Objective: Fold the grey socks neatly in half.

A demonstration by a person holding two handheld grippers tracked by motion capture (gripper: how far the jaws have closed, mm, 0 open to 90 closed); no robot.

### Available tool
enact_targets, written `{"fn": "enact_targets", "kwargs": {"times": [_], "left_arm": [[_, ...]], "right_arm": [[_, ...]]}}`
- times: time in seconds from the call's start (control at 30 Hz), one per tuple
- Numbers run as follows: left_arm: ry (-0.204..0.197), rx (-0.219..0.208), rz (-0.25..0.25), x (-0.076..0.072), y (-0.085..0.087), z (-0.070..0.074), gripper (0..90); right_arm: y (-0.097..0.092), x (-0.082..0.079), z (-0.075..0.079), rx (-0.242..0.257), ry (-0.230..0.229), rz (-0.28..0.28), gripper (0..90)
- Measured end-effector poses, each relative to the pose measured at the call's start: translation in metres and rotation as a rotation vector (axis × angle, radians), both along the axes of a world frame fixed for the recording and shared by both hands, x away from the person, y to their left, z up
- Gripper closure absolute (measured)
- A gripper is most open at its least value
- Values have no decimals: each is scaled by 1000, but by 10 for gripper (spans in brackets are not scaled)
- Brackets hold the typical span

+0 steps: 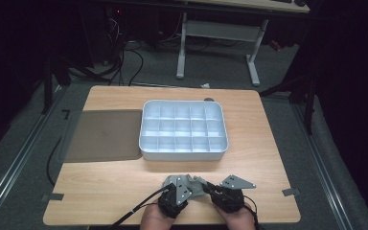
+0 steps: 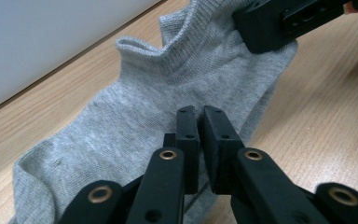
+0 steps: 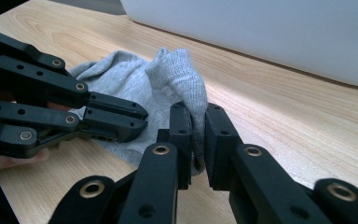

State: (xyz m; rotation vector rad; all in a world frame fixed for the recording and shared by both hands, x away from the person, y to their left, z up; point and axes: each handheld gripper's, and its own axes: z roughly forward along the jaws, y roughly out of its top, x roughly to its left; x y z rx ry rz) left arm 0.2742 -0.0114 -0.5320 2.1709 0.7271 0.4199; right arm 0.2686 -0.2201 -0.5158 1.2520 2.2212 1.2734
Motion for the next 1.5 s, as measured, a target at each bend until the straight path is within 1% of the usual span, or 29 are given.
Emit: {"fn": "enact_targets", "kwargs": {"times": [0.07, 0.1, 0.13, 0.17, 0.27, 0.3, 0.33, 0.4, 0.43, 0.47, 0.53, 0.57, 0.8, 0.83, 0.87, 0.93, 0.97, 1.0, 1.07, 1.1, 1.13, 1.17, 1.2, 1.23, 1.27, 1.3, 1.33, 1.37, 1.5], "left_arm": [[8, -7, 2, 1, 1, 1, 807], [19, -14, 4, 2, 1, 2, 807], [32, -26, 4, 3, 2, 3, 769], [22, -53, 11, 3, 6, 7, 742], [12, -66, 25, 4, 11, 10, 731], [18, -69, 37, 6, 14, 11, 731], [18, -69, 37, 6, 14, 11, 731], [26, -60, 46, 9, 15, 8, 734], [40, -55, 47, 11, 15, 6, 740], [40, -55, 47, 11, 15, 6, 754], [47, -35, 42, 11, 11, 3, 764], [32, -26, 39, 11, 10, 1, 780], [34, -16, 36, 11, 8, 2, 789], [31, -10, 35, 11, 5, 2, 793], [31, -10, 35, 11, 5, 2, 794], [27, 0, 32, 12, 1, 3, 795], [22, 14, 28, 13, -3, 3, 795], [22, 14, 28, 13, -3, 3, 795], [21, 25, 24, 15, -7, 4, 795], [21, 26, 23, 16, -9, 4, 795], [17, 29, 21, 16, -10, 4, 795], [20, 28, 19, 17, -9, 4, 795], [20, 28, 19, 17, -9, 4, 795], [21, 28, 19, 17, -8, 4, 795], [21, 30, 20, 17, -7, 4, 795], [22, 26, 21, 17, -4, 4, 796], [22, 26, 21, 17, -4, 4, 797], [22, 22, 21, 17, -3, 4, 799], [14, 18, 16, 18, 0, 3, 802]], "right_arm": [[0, 0, 0, -1, 0, 0, 837], [0, 0, 0, -6, 1, 0, 837], [0, 0, -1, -11, -1, -1, 837], [-1, 0, -1, -12, 1, -8, 837], [-3, 1, -2, -8, 1, -11, 837], [-4, 1, -2, -3, 3, -12, 837], [-4, 1, -2, -3, 3, -12, 837], [-5, 1, -1, -1, 3, -16, 837], [-7, 1, -1, 3, 2, -19, 837], [-7, 1, -1, 3, 2, -19, 837], [-8, 2, -1, 7, 3, -24, 836], [-9, 2, -1, 12, 10, -24, 836], [-8, 1, 1, 24, 4, -23, 836], [-8, 1, 2, 30, -8, -21, 836], [-8, 1, 2, 30, -8, -21, 836], [-8, 0, 4, 42, -13, -24, 836], [-9, 0, 6, 55, -20, -23, 837], [-9, 0, 6, 55, -20, -23, 837], [-10, -1, 9, 83, -19, -17, 836], [-11, -2, 10, 93, -19, -13, 836], [-10, -3, 11, 92, -22, -11, 835], [-9, -3, 11, 75, -19, -9, 826], [-9, -3, 11, 75, -19, -9, 826], [-10, -1, 8, 63, -9, -30, 805], [-10, -1, 8, 63, -9, -30, 805], [-15, 1, 4, 74, 18, -39, 754], [-15, 1, 4, 74, 18, -39, 754], [-20, 3, 2, 98, 29, -42, 723], [-27, 4, 4, 119, 24, -68, 721]]}}
